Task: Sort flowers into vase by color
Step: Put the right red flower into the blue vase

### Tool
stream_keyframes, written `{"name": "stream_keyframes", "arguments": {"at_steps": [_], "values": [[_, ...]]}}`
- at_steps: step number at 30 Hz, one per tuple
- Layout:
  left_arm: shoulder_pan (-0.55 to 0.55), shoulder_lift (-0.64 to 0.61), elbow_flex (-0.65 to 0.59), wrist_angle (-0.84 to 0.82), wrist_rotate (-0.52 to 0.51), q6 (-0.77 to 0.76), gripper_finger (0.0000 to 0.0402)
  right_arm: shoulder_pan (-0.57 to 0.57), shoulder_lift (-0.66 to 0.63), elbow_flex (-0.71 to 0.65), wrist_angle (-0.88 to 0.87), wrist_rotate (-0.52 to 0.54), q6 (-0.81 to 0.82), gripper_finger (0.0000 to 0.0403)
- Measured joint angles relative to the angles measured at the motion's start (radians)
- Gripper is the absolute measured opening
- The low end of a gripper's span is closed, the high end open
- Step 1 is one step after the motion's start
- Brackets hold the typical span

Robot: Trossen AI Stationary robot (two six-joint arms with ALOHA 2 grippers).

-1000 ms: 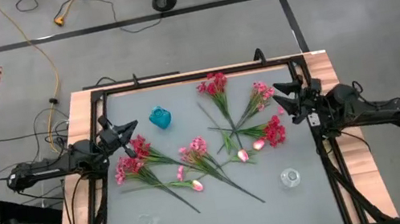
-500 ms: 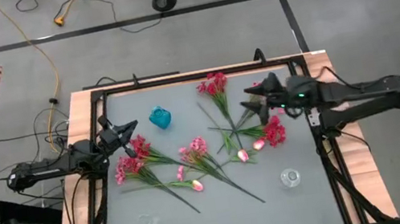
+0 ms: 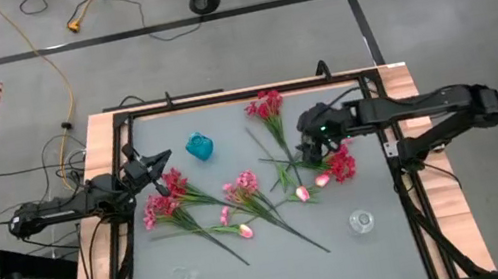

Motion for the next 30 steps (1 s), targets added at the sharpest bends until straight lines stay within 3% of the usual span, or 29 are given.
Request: {"name": "stream_keyframes", "arguments": {"at_steps": [11, 30], "values": [[0.000, 0.000, 0.000, 0.000, 0.000, -0.002, 0.0000, 0.000, 0.163, 0.000, -0.046, -0.094, 0.000, 0.0286], [0.000, 0.000, 0.000, 0.000, 0.000, -0.002, 0.0000, 0.000, 0.387, 0.000, -0.120, -0.103, -0.001, 0.0285]]}}
